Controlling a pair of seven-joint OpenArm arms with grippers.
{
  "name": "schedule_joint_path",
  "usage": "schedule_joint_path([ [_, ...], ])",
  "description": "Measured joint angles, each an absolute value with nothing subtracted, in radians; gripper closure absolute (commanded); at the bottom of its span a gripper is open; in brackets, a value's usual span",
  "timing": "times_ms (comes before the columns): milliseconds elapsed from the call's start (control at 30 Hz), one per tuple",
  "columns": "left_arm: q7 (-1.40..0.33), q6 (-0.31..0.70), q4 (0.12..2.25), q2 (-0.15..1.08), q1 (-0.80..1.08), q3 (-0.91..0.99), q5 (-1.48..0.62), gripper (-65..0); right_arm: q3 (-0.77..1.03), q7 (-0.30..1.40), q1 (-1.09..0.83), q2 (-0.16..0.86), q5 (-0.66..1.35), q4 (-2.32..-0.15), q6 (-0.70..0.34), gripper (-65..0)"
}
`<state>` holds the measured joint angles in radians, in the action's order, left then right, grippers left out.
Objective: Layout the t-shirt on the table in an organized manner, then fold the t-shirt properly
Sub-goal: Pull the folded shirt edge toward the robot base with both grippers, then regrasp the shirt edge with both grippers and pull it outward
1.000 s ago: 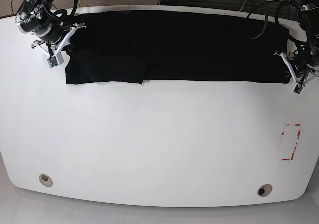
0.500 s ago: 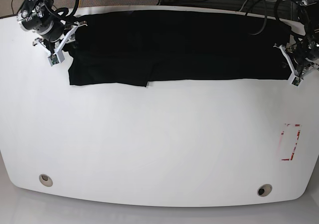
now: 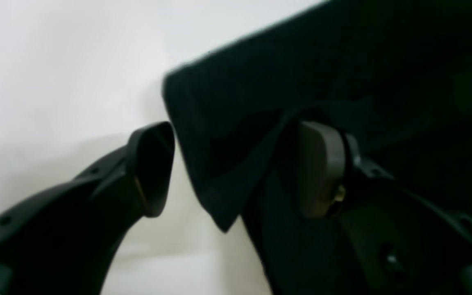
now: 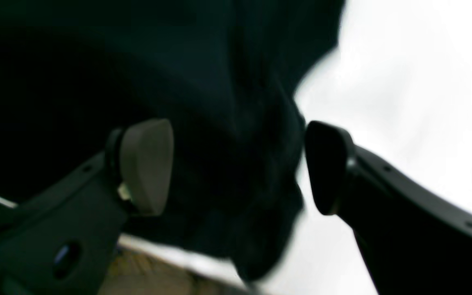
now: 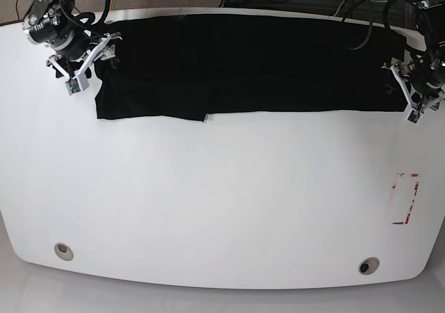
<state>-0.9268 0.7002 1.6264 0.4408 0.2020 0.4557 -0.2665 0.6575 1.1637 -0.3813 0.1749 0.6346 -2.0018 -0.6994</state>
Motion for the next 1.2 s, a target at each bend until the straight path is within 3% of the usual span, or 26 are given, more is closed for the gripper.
schedule_joint_path([
  [200, -0.996, 0.699, 1.754, 0.429, 0.183, 0.518, -0.285, -42.4, 0.685, 1.161, -0.355, 0.18, 0.785, -2.003, -0.696, -48.0],
  [433, -1.026, 0.698, 1.787, 0.38, 0.182, 0.521, -0.278, -42.1, 0.662, 1.154, -0.309, 0.157, 0.805, -1.993, -0.697, -46.9],
  [533, -1.01, 0.701, 1.757, 0.351, 0.18, 0.52, -0.292, -42.1, 0.621, 1.158, -0.3, 0.133, 0.744, -1.979, -0.697, -41.7],
  [733, -1.018, 0.703, 1.652, 0.316, 0.186, 0.521, -0.225, -42.1, 0.566, 1.139, -0.307, 0.099, 0.601, -1.974, -0.696, -21.9],
  [867, -1.009, 0.693, 1.594, 0.305, 0.2, 0.531, -0.181, -42.1, 0.521, 1.086, -0.323, 0.077, 0.527, -1.967, -0.699, -13.0],
  [1200, -0.853, 0.697, 1.488, 0.313, 0.218, 0.532, -0.238, -42.1, 0.47, 0.937, -0.331, 0.088, 0.374, -1.829, -0.699, -12.4],
])
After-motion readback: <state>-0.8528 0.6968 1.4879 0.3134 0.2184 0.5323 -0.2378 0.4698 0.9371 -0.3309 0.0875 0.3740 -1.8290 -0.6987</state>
